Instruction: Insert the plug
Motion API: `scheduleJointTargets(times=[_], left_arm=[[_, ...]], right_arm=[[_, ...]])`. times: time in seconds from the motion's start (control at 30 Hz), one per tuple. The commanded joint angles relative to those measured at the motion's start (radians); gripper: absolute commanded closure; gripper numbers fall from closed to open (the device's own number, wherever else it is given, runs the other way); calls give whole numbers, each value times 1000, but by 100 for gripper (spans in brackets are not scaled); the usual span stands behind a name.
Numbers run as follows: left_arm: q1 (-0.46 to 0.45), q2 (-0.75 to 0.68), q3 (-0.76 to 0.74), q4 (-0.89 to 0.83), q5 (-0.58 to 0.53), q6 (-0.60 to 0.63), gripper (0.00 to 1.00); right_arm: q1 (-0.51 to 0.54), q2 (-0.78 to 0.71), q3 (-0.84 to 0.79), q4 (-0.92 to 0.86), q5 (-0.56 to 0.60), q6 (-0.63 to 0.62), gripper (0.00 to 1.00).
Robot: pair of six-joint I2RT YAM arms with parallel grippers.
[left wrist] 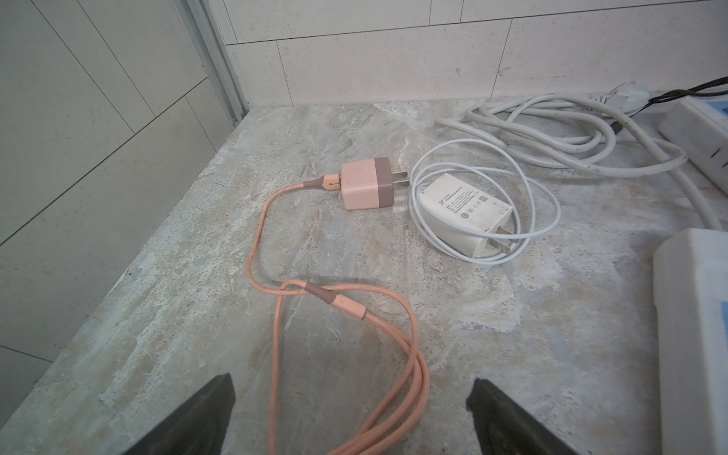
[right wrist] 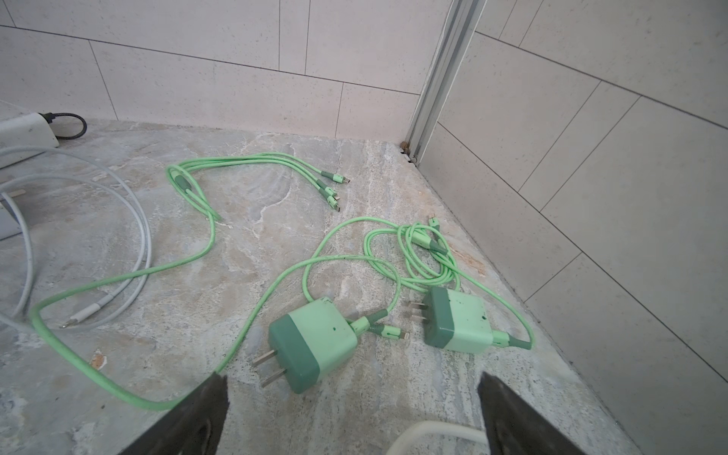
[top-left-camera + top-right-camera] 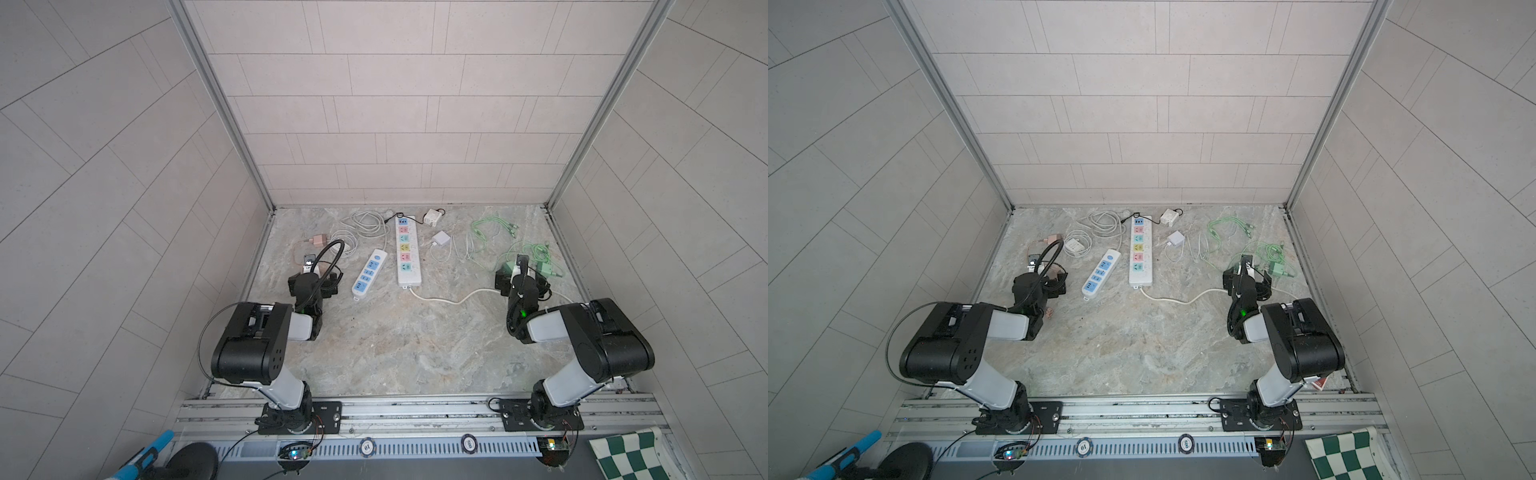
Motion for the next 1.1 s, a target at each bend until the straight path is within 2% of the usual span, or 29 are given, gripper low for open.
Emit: scheduleJointTargets(times=[0.0,0.13,0.17,0.27,0.37,0.5,0.63,0.7,0.77,0.9,0.97,1.07], left_arm=[[-4,-15,19,7,5,-12,0],[-2,-13,22,2,2,-14,0],[-3,-20,17,6,1,-11,0],[-7,-54,-49,107,120,40,0],[-12,-135,-36,8,104,39,0],[-21,-247,21,-189,151,71,0],[-47,-319,51,-282,118,54,0],[-49,-345,71,-324,128,2,0],[-50,-371,99,-381,158,-39,0],[-51,-417,188,-585,220,-157,0],[-52,-427,230,-681,316,-188,0],[-50,-417,282,-802,369,-287,0]], right_arm=[[5,-3,3,1,17,0,1],[6,-2,-1,9,24,-3,1],[9,-2,-4,23,59,1,1],[10,-17,-23,43,64,6,1],[12,-21,-24,45,61,4,1],[10,-41,-24,28,15,-10,1],[15,-269,97,-379,21,-5,1],[14,-353,127,-463,-7,-7,1],[16,-404,124,-450,-73,-38,1],[17,-491,144,-578,-172,67,1],[17,-513,174,-687,-222,131,1],[18,-524,251,-907,-283,230,1]])
